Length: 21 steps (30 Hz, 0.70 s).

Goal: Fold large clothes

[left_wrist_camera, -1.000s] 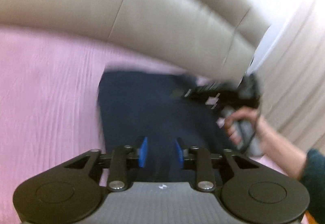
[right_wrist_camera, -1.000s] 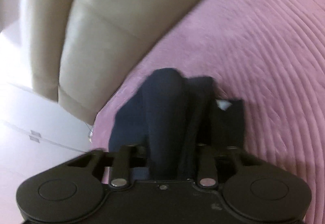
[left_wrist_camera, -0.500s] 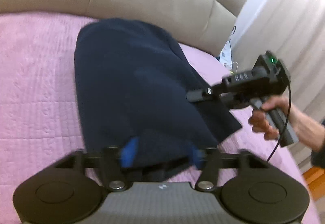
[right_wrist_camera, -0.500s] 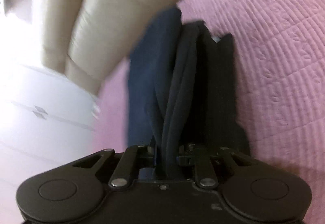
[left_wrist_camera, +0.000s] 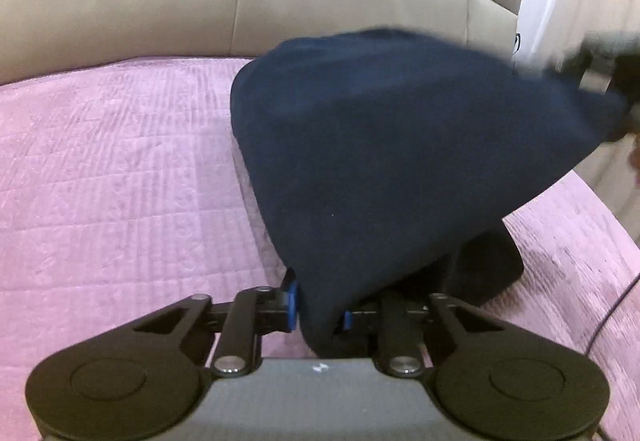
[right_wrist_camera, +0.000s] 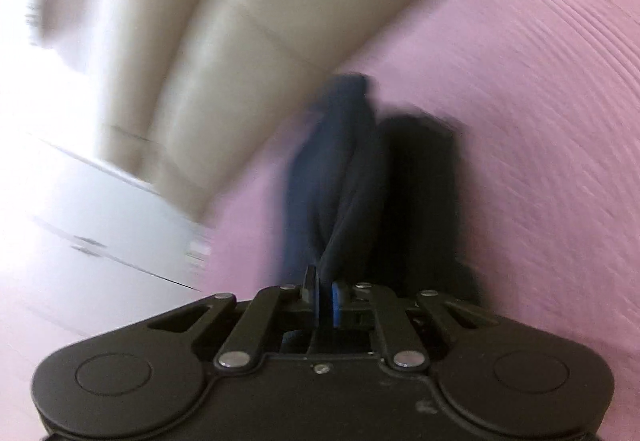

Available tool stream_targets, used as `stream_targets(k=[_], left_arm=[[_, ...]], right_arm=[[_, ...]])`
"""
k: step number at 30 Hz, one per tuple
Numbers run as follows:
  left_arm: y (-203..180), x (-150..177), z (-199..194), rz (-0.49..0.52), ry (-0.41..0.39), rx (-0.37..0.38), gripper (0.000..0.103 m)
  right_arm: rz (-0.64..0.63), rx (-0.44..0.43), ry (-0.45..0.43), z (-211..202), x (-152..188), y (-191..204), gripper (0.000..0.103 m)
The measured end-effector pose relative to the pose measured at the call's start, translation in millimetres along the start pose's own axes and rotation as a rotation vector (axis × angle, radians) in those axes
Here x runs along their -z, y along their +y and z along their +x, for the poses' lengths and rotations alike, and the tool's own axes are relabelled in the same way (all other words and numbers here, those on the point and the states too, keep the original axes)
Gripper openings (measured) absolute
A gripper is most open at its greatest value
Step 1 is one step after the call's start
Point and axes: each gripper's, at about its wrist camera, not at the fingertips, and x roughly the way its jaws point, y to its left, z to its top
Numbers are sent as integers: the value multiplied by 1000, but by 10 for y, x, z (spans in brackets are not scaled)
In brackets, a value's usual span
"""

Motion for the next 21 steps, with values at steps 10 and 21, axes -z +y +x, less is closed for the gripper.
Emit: stream_targets(k=[10, 21], left_arm=[[-27, -56, -194, 2, 55, 151, 46], [863, -798, 465, -388, 95, 264, 96]], right_arm=[[-231, 217, 55, 233, 171, -151, 11], [-400, 216, 17, 287, -276, 518, 103]])
